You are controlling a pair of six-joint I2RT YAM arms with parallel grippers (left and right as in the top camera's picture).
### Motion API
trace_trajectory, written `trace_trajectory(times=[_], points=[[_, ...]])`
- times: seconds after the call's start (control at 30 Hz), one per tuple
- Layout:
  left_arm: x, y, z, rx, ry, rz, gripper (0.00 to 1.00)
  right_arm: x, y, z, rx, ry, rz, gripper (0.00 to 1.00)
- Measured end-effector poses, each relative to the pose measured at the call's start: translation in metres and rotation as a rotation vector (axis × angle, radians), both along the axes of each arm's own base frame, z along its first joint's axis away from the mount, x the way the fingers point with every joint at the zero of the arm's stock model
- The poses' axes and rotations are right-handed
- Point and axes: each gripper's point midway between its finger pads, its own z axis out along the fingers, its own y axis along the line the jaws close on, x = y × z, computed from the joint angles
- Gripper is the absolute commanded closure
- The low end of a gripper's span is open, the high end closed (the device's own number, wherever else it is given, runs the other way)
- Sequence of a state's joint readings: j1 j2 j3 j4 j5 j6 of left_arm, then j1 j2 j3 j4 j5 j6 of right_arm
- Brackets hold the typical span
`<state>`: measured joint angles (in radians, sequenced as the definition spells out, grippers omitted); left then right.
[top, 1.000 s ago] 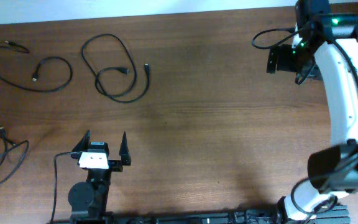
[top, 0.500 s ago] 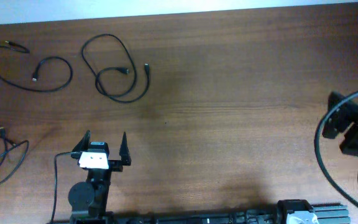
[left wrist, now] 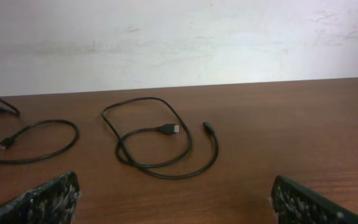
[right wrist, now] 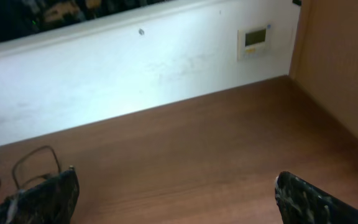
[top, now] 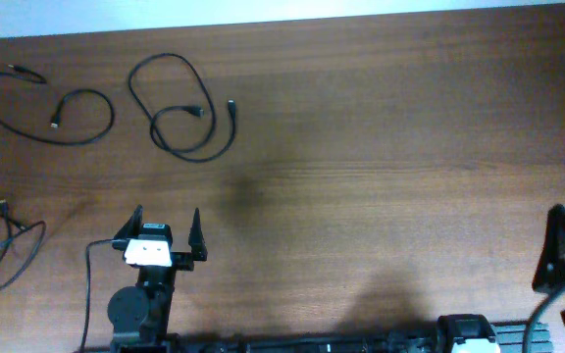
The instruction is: Untangle cables
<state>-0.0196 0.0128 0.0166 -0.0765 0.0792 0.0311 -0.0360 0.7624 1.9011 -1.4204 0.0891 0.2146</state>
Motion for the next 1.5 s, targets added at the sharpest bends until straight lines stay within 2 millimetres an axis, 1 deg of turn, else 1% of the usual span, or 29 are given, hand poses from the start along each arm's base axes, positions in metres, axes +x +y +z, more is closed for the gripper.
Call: trace_trajectory(times=[0.07, 0.1, 0.13, 0.17, 0.2, 0.27, 0.3, 0.4, 0.43, 0.47, 0.5, 0.53, 0.57, 0.6, 0.63, 0.67, 0.7, 0.77, 0.8, 0.87, 0.9, 1.03, 1.07, 1.1, 1.13, 1.17, 1.23, 1.3, 1.5], points=[[0.000, 0.000, 0.000, 0.000, 0.000, 0.000, 0.01, -0.021, 0.001, 0.000, -0.002, -0.048, 0.000, 0.01], [0.000, 0.000, 0.000, 0.000, 0.000, 0.000, 0.01, -0.032, 0.001, -0.006, -0.003, -0.066, 0.001, 0.01], [0.000, 0.000, 0.000, 0.000, 0.001, 0.000, 0.01, -0.046, 0.002, -0.019, -0.002, -0.071, 0.000, 0.01], [0.000, 0.000, 0.000, 0.000, 0.000, 0.000, 0.01, -0.053, 0.002, -0.029, -0.002, -0.080, 0.001, 0.01], [0.000, 0.000, 0.000, 0.000, 0.000, 0.000, 0.01, -0.055, 0.002, -0.050, -0.002, -0.061, 0.001, 0.01], [0.000, 0.000, 0.000, 0.000, 0.002, 0.000, 0.01, -0.053, 0.002, -0.080, -0.002, -0.032, 0.000, 0.01], [0.000, 0.000, 0.000, 0.000, 0.001, 0.000, 0.01, -0.050, 0.002, -0.087, -0.002, -0.045, 0.004, 0.01], [0.000, 0.000, -0.001, 0.000, 0.003, 0.000, 0.01, -0.040, 0.003, -0.076, -0.005, -0.223, 0.025, 0.01], [0.000, 0.000, -0.001, 0.000, 0.003, 0.000, 0.01, -0.033, 0.002, -0.075, -0.008, -0.279, 0.019, 0.01], [0.000, 0.000, -0.001, 0.000, 0.003, 0.000, 0.01, -0.026, 0.001, -0.084, -0.008, -0.283, 0.017, 0.01], [0.000, 0.000, 0.000, 0.000, 0.002, 0.000, 0.01, -0.015, 0.001, -0.086, -0.009, -0.330, 0.012, 0.02], [0.000, 0.000, 0.000, 0.000, 0.002, 0.000, 0.01, -0.005, 0.000, -0.099, -0.010, -0.342, 0.010, 0.01], [0.000, 0.000, -0.001, 0.000, 0.002, 0.000, 0.01, 0.014, 0.000, -0.112, -0.010, -0.384, 0.009, 0.01], [0.000, 0.000, 0.000, 0.001, 0.001, 0.000, 0.01, 0.026, 0.000, -0.128, -0.009, -0.354, 0.010, 0.01], [0.000, 0.000, -0.001, 0.000, 0.003, 0.000, 0.01, 0.041, 0.000, -0.135, -0.010, -0.372, 0.009, 0.01], [0.000, 0.000, -0.001, 0.001, 0.004, 0.000, 0.01, 0.057, -0.001, -0.148, -0.010, -0.374, 0.009, 0.01], [0.000, 0.000, -0.001, 0.002, 0.003, 0.000, 0.01, 0.074, -0.001, -0.168, -0.010, -0.362, 0.008, 0.01], [0.000, 0.000, -0.001, 0.003, 0.002, 0.000, 0.01, 0.093, -0.001, -0.192, -0.010, -0.364, 0.008, 0.01], [0.000, 0.000, -0.001, 0.003, 0.003, 0.000, 0.01, 0.103, -0.001, -0.211, -0.009, -0.337, 0.009, 0.01], [0.000, 0.000, -0.001, 0.003, 0.003, 0.000, 0.01, 0.110, -0.003, -0.222, -0.011, -0.351, -0.001, 0.01], [0.000, 0.000, -0.001, 0.003, 0.003, 0.000, 0.01, 0.113, -0.008, -0.235, -0.015, -0.324, -0.022, 0.01], [0.000, 0.000, -0.001, 0.003, 0.003, 0.000, 0.01, 0.120, -0.013, -0.263, -0.014, -0.265, -0.034, 0.01], [0.000, 0.000, -0.001, 0.003, 0.003, 0.000, 0.01, 0.122, -0.012, -0.264, -0.014, -0.284, -0.029, 0.01], [0.000, 0.000, -0.001, 0.003, 0.003, 0.000, 0.01, 0.126, -0.012, -0.273, -0.013, -0.285, -0.024, 0.01], [0.000, 0.000, -0.001, 0.003, 0.003, 0.000, 0.01, 0.129, -0.011, -0.294, -0.010, -0.242, -0.019, 0.01], [0.000, 0.000, -0.001, 0.003, 0.003, 0.000, 0.01, 0.130, -0.011, -0.302, -0.008, -0.225, -0.018, 0.01], [0.000, 0.000, -0.001, 0.003, 0.003, 0.000, 0.01, 0.130, -0.011, -0.306, -0.008, -0.219, -0.016, 0.01], [0.000, 0.000, -0.001, 0.003, 0.002, 0.000, 0.01, 0.132, -0.010, -0.316, -0.006, -0.205, -0.010, 0.01], [0.000, 0.000, -0.001, 0.003, 0.003, 0.000, 0.01, 0.132, -0.009, -0.316, -0.005, -0.208, -0.003, 0.01]])
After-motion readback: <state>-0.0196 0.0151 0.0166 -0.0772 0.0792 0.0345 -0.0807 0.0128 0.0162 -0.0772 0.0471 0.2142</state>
